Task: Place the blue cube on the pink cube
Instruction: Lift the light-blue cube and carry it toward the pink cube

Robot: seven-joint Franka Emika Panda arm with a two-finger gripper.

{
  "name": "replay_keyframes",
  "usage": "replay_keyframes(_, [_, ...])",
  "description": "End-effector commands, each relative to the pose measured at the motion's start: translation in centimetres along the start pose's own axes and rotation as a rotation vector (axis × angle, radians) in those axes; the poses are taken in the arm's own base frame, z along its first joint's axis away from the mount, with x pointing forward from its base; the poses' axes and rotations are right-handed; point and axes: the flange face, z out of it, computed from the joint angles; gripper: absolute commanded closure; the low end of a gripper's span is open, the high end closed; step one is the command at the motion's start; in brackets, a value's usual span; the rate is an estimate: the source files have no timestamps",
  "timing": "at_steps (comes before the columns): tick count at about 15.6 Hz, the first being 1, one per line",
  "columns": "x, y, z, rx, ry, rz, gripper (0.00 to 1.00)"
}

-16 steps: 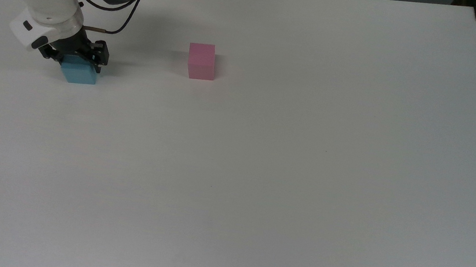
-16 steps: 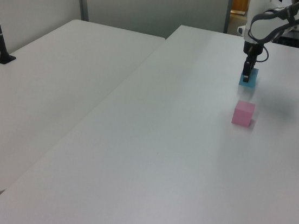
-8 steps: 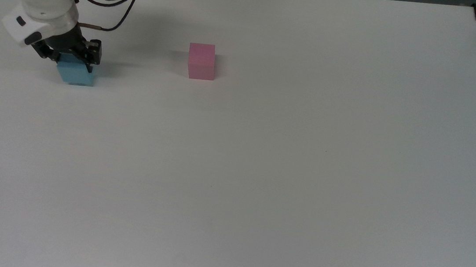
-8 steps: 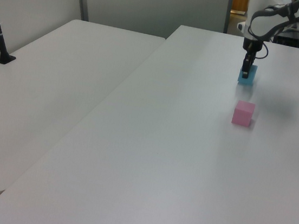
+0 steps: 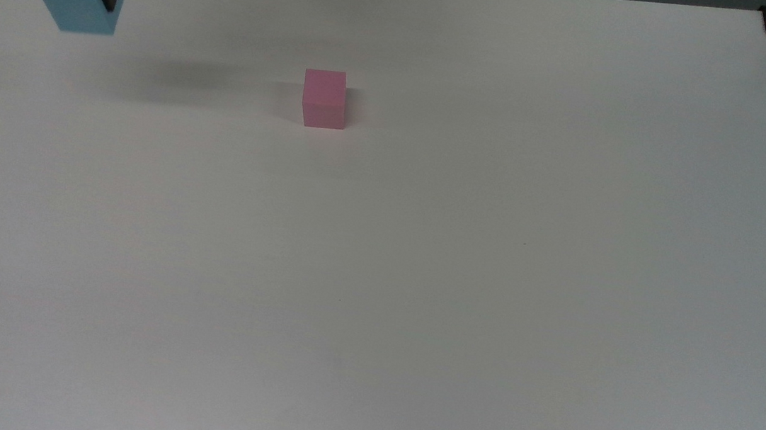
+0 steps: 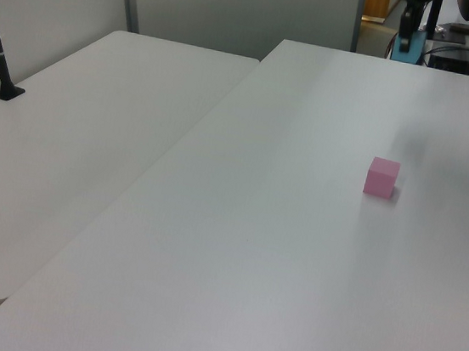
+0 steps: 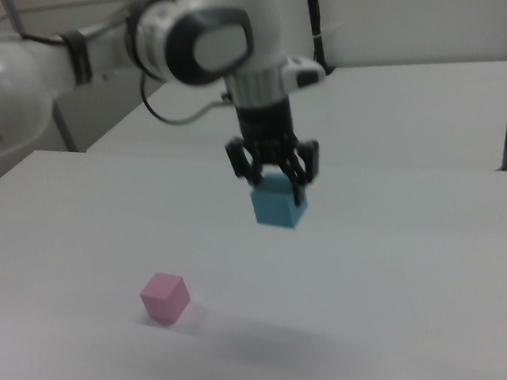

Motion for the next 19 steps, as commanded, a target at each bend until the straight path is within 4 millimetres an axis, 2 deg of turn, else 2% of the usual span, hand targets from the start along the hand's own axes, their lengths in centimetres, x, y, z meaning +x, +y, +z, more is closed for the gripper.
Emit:
replay_keyframes(1, [-0.9,-1.2,-3.8,0.028,0.027,-0.014,0.75])
replay_keyframes(5, [1.1,-6.5,-4.4,0.02,0.039,0.02,0.75])
replay_keyframes(8, [2.5,-12.3,-5.1,0.019,0.047,0.012,0.75])
replay_keyframes(13, [2.2,-20.4,-7.4,0.023,0.072,0.005,0.75])
replay_keyframes(15, [1.9,-22.4,-7.8,0.025,0.072,-0.008,0.75])
replay_keyframes(19, [1.2,-23.6,-8.0,0.028,0.042,-0.027,0.75])
